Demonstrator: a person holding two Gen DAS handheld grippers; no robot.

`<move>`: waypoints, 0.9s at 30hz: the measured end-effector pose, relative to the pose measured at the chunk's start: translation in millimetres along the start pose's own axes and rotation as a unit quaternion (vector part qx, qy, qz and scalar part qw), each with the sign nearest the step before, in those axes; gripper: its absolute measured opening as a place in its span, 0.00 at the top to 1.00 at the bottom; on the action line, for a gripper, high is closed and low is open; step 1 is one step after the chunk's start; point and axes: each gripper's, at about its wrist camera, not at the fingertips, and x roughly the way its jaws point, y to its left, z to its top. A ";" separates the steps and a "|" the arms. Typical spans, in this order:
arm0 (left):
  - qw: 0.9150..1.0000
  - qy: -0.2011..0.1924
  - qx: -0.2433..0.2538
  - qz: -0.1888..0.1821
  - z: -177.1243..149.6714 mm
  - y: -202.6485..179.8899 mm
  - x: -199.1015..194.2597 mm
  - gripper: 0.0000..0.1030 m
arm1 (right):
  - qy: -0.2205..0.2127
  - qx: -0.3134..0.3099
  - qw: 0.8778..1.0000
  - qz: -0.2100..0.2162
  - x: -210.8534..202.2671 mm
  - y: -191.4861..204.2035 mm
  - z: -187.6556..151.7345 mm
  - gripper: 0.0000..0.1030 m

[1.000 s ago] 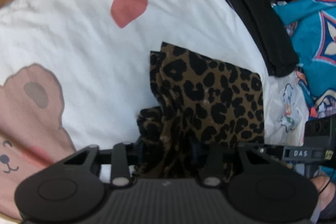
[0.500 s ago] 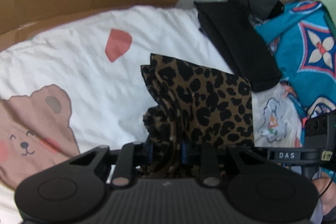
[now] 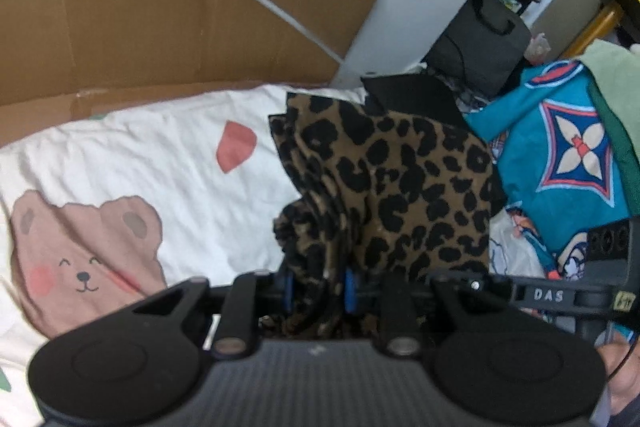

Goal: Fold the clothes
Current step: 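Lift the folded leopard pants up off the sheet with both tools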

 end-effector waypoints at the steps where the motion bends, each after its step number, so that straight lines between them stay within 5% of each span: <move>1: 1.000 -0.004 0.001 0.001 1.7 -1.9 -6.6 0.77 | -0.002 -0.004 1.000 -0.001 -1.4 6.7 4.0 0.94; 27: 0.990 -0.143 -0.014 0.008 63.9 -106.2 -215.3 0.77 | -0.095 -0.160 0.982 -0.024 -179.1 195.9 111.1 0.94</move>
